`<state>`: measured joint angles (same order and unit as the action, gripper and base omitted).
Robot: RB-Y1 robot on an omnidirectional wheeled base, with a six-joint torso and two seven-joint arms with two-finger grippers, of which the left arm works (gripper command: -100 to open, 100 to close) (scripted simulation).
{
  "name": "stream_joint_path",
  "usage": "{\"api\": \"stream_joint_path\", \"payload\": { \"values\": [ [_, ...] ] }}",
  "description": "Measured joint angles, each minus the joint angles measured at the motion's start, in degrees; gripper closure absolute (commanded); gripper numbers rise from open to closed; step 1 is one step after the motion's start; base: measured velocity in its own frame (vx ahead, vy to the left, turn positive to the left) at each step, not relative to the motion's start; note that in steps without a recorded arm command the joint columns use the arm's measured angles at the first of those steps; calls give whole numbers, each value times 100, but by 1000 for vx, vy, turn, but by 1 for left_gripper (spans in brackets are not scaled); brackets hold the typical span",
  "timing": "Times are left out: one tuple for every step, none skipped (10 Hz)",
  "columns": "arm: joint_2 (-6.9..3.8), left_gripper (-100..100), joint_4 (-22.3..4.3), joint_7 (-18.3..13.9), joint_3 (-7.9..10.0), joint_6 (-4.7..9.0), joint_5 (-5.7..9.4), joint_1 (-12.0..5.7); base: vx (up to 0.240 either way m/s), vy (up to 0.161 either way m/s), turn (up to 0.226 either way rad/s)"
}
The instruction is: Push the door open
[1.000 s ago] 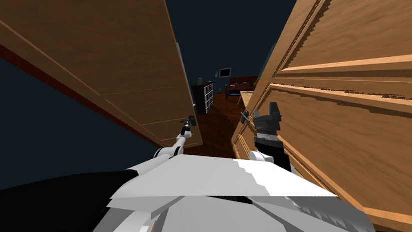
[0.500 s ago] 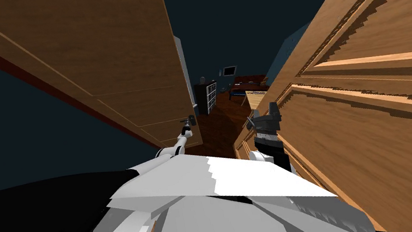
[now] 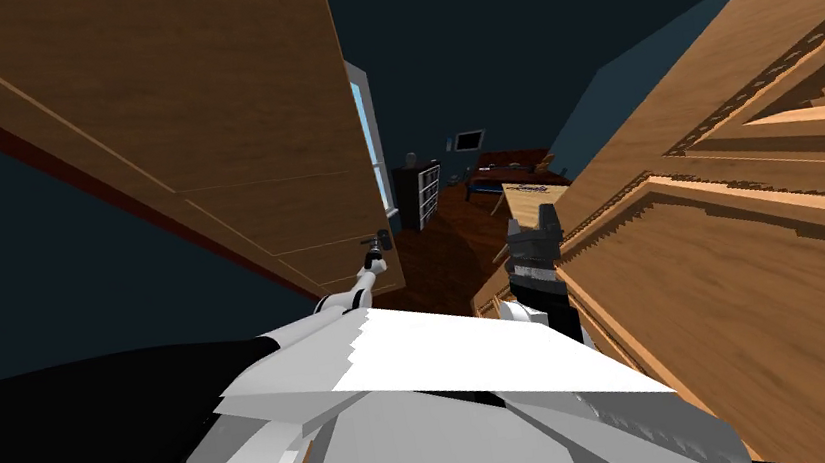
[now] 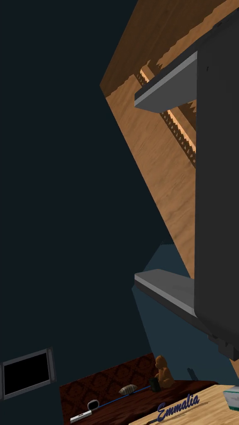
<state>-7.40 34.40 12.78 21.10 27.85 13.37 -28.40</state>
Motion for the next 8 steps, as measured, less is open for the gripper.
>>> {"api": "stream_joint_path", "payload": {
  "values": [
    [-8, 100, 3, 12, 13, 9, 5, -9, 138, -2, 69],
    [22, 100, -33, 57, 62, 24, 21, -15, 203, -17, 104],
    [46, 100, -112, 123, 119, 52, 40, -42, 192, -15, 86],
    [61, 100, -150, 193, 187, 77, 62, -72, 202, -15, 72],
    [132, 100, 29, 302, 275, 27, 85, -4, 195, -7, 92],
    [150, 100, 4, 394, 357, 41, 112, -51, 184, -42, 85],
    [124, 100, -178, 453, 432, 160, 140, -159, 136, -26, 52],
    [148, 100, -75, 504, 480, 156, 153, -126, 148, 1, 84]
  ]
}}
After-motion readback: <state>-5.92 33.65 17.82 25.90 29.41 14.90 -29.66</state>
